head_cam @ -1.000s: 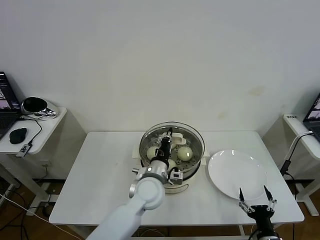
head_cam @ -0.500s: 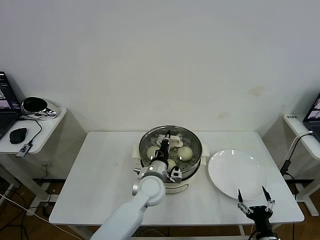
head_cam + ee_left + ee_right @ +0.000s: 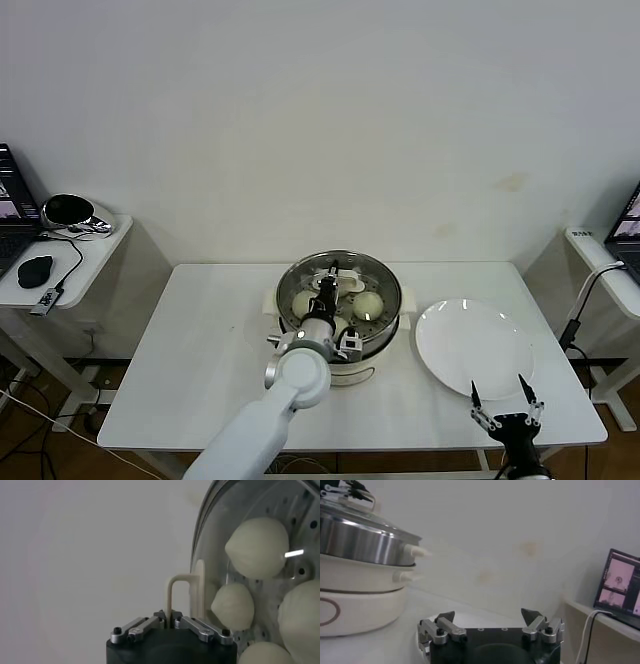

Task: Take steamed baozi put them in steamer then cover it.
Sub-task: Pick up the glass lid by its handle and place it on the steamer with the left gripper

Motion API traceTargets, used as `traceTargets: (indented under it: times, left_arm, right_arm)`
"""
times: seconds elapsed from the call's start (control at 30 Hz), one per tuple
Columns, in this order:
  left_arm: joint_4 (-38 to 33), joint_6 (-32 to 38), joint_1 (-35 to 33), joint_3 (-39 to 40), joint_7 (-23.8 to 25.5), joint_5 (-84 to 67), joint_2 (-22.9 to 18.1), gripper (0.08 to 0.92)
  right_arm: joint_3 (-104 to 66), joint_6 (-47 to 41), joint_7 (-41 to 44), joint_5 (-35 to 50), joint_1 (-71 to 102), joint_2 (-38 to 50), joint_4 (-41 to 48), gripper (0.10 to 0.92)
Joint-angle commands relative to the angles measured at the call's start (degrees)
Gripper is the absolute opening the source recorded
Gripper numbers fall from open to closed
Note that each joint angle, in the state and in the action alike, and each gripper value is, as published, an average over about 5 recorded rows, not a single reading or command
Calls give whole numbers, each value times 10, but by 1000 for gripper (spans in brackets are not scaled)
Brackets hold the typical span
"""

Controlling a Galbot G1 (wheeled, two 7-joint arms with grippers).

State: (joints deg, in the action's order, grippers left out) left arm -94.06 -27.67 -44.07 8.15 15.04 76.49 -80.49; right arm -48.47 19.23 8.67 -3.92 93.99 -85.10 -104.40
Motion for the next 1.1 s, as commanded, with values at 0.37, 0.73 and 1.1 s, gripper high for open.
traceTargets:
  times: [0.37, 0.73, 1.1]
  left_arm:
    - [-7, 3, -9, 1, 3, 7, -3, 142]
    - [-18, 13, -21, -1, -8, 13, -11, 167]
    - [-113, 7, -70, -10, -10, -12, 6, 450]
  right_arm:
    - [5, 2, 3, -5, 1, -1, 1, 823]
    - [8, 2, 4, -8, 0, -2, 2, 823]
    - [11, 3, 4, -12, 2, -3, 1, 823]
